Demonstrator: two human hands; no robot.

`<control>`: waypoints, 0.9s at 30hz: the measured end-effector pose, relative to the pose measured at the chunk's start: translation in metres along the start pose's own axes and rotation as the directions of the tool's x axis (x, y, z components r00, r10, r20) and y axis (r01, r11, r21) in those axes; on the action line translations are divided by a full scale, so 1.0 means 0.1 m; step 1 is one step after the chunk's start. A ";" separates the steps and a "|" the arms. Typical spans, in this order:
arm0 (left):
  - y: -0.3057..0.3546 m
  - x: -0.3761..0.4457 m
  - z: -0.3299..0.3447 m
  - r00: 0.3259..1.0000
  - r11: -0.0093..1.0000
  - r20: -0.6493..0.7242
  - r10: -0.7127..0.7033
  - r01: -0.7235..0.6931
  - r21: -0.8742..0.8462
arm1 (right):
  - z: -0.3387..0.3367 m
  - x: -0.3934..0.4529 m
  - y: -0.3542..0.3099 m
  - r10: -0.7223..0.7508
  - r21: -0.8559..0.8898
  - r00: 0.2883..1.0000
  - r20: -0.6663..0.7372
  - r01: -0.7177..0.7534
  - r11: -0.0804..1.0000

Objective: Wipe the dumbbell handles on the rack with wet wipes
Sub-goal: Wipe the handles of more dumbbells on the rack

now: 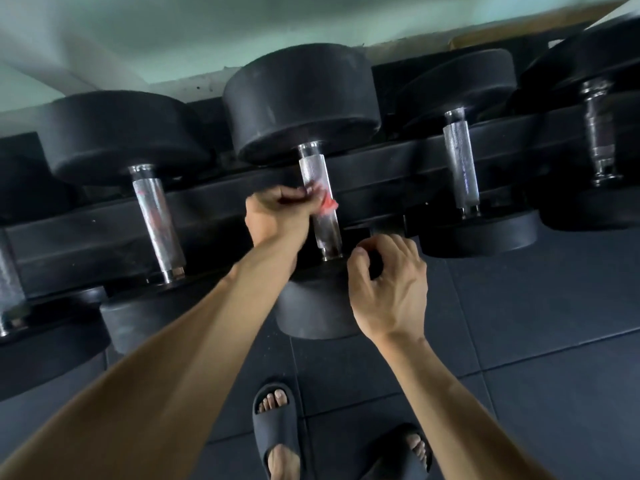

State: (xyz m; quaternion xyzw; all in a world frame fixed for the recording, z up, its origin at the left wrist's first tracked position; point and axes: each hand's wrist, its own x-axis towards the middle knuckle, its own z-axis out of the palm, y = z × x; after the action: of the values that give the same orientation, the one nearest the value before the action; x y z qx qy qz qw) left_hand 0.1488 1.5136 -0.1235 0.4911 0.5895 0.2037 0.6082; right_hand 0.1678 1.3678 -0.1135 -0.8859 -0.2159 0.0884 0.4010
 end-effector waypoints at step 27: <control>0.31 -0.22 -0.18 0.977 0.947 0.213 0.028 -0.095 0.308 | -0.09 0.39 -0.11 -0.066 0.077 0.956 0.286 0.045 0.996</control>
State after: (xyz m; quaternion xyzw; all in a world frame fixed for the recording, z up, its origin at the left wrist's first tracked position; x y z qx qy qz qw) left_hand 0.1383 1.5155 -0.0833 0.6189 0.5326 0.0736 0.5727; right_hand 0.2023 1.3863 -0.0985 -0.8425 -0.2936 0.2129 0.3984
